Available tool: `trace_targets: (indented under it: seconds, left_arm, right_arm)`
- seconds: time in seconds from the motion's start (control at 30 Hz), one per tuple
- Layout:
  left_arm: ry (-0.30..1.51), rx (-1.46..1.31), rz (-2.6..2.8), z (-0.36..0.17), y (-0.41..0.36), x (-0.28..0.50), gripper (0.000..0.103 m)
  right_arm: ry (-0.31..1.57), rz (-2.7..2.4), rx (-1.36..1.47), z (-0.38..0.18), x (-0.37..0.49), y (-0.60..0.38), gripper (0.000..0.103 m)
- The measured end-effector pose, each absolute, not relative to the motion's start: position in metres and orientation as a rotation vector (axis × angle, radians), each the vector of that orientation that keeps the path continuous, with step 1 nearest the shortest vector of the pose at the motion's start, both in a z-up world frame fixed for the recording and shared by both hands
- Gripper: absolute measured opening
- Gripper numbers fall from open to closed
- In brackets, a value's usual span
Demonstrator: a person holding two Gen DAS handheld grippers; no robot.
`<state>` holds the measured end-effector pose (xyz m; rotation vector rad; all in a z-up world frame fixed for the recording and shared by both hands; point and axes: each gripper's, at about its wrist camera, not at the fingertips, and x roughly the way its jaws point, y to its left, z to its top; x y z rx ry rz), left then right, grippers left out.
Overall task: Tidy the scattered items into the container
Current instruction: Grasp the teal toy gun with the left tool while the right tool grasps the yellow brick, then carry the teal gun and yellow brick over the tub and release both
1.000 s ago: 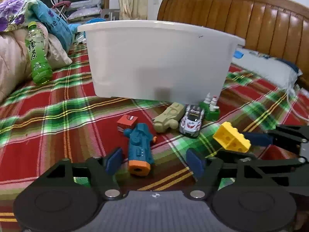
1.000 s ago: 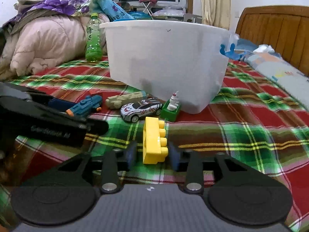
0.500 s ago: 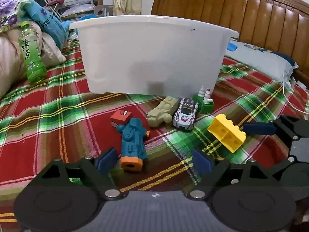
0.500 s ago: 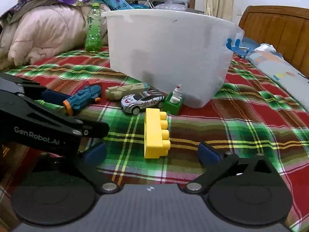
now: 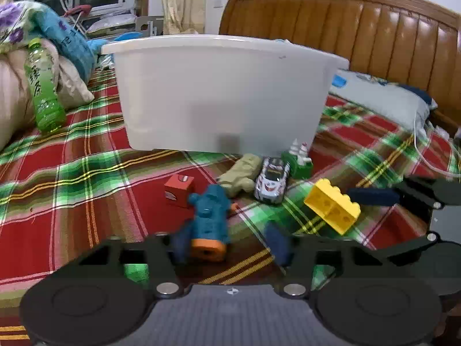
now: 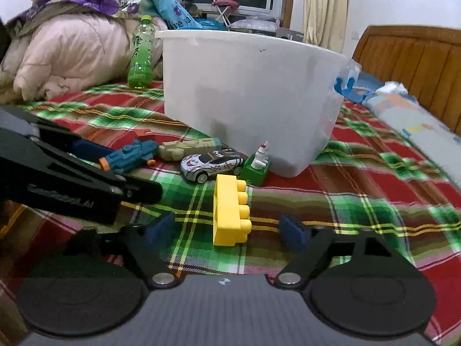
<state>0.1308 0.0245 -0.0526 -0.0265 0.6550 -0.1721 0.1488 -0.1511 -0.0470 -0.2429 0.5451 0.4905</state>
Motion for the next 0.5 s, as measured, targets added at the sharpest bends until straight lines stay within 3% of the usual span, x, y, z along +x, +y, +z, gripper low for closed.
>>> trace_targets:
  seconds: [0.07,0.27,0.3,0.33,0.5]
  left_arm:
    - [0.667,-0.074,-0.170,-0.051,0.032,0.135,0.033]
    - [0.681,-0.084,-0.154,-0.050,0.034,0.142,0.032]
    - [0.682,-0.083,-0.149,-0.051,0.034,0.142,0.032]
    - [0.680,-0.082,-0.146,-0.051,0.033,0.141,0.031]
    - [0.640,-0.053,-0.162,-0.043,0.029,0.126,0.029]
  right_arm:
    - [0.558,0.491,-0.237,-0.046,0.150,-0.152,0.072]
    - [0.565,0.474,-0.204,-0.042,0.151,-0.156,0.052]
    - [0.572,0.471,-0.190,-0.043,0.153,-0.157,0.045]
    - [0.578,0.467,-0.184,-0.043,0.154,-0.158,0.029]
    - [0.557,0.491,-0.176,-0.037,0.149,-0.160,0.025]
